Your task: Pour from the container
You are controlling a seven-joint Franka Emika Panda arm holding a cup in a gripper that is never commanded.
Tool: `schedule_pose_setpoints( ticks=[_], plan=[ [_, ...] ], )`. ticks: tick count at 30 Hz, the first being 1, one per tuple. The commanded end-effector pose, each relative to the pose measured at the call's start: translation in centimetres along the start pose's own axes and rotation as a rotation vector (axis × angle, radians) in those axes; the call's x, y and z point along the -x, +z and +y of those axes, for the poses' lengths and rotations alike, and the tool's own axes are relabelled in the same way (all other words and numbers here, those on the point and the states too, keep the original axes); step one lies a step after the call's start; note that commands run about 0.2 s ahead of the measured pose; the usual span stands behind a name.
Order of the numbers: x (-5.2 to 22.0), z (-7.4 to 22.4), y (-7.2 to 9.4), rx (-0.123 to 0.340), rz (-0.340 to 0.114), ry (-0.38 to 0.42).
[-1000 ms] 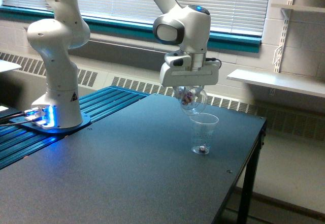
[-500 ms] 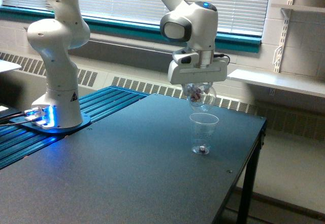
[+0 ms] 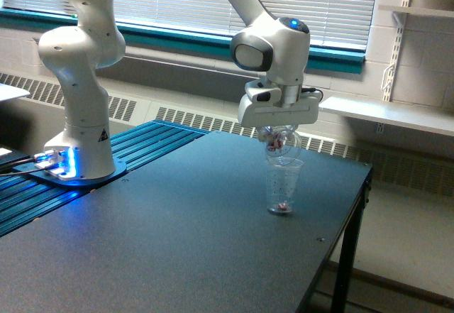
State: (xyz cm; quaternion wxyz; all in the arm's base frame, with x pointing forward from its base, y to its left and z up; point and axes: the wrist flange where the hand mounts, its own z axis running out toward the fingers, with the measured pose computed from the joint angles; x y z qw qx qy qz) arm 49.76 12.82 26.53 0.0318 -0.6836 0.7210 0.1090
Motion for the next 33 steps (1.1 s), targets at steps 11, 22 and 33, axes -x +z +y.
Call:
schedule_pose_setpoints(
  ticks=[11,22,33],
  plan=[
    [-0.4,-0.7,-0.8,0.02,-0.073,0.021],
    [-1.5,-0.1,0.2,0.051,-0.112,0.046],
    [-1.8,-0.6,-1.0,0.02,-0.06,0.033]
  ],
)
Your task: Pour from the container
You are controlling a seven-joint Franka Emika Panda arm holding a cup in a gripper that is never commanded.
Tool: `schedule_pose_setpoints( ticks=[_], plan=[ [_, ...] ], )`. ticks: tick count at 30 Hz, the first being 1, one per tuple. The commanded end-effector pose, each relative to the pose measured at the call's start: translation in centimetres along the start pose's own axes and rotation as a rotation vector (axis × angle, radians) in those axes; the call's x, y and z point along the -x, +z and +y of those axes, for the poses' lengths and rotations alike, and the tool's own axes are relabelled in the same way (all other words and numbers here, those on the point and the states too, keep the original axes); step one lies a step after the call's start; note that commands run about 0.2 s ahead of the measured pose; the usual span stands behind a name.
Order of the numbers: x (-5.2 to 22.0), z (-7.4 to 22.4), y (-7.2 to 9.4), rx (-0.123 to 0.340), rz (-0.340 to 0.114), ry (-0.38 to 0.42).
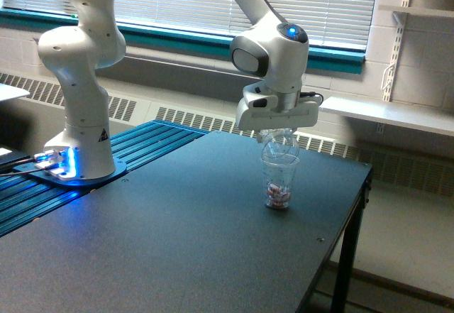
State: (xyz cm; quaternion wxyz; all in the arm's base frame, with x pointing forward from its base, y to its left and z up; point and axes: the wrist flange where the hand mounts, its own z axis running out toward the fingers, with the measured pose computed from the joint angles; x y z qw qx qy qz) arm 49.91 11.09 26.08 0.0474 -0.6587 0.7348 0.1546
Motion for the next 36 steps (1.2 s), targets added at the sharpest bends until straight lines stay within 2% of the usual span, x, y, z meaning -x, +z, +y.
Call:
schedule_pose_setpoints(
  ticks=[1,14,29,36],
  plan=[
    [0.2,-0.3,-1.3,-0.021,0.036,-0.025],
    [1.4,0.1,-3.2,-0.055,0.041,-0.044],
    [3.4,1.6,-5.4,-0.089,0.066,-0.113],
    [3.3,2.4,-5.7,-0.09,0.071,-0.128]
  ],
)
